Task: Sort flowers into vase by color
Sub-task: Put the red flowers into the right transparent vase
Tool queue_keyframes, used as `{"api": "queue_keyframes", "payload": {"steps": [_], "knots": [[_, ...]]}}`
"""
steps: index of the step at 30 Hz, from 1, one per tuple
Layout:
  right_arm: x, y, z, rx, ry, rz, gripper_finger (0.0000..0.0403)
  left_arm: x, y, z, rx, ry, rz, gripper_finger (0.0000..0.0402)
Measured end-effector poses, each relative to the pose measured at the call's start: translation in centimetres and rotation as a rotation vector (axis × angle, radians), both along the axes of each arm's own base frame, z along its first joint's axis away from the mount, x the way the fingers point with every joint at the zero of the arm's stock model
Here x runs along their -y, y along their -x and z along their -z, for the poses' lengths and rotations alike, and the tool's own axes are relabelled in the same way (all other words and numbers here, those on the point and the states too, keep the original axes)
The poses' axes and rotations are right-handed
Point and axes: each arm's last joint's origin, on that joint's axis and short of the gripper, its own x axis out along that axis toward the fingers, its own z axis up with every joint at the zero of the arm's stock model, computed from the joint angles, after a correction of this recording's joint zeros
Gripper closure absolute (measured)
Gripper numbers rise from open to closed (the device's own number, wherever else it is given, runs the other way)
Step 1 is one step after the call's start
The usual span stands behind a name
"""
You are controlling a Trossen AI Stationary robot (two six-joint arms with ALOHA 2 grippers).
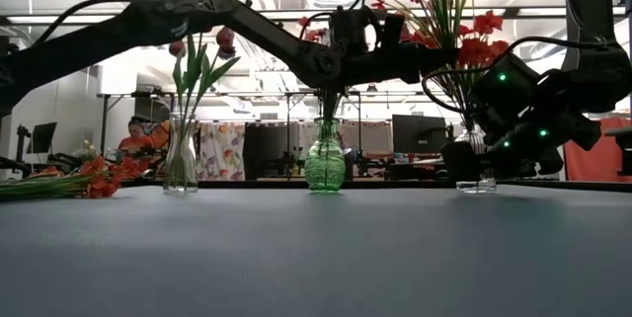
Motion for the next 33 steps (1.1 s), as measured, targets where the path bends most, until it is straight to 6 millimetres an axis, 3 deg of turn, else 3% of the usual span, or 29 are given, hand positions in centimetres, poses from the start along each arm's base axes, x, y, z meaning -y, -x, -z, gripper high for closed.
{"api": "queue_keyframes", "payload": {"steps": [19,33], "knots": [[0.0,0.0,0.0,-0.003,0.001,-0.001,0.0115,-0.2,0.1,-0.3,-0.026,0.097,0.007,0.0397],[0.0,0.0,0.0,-0.009,0.002,-0.003,0.0115,1.5,0.2,-2.9,-0.001,0.128,0.046,0.0397]]}}
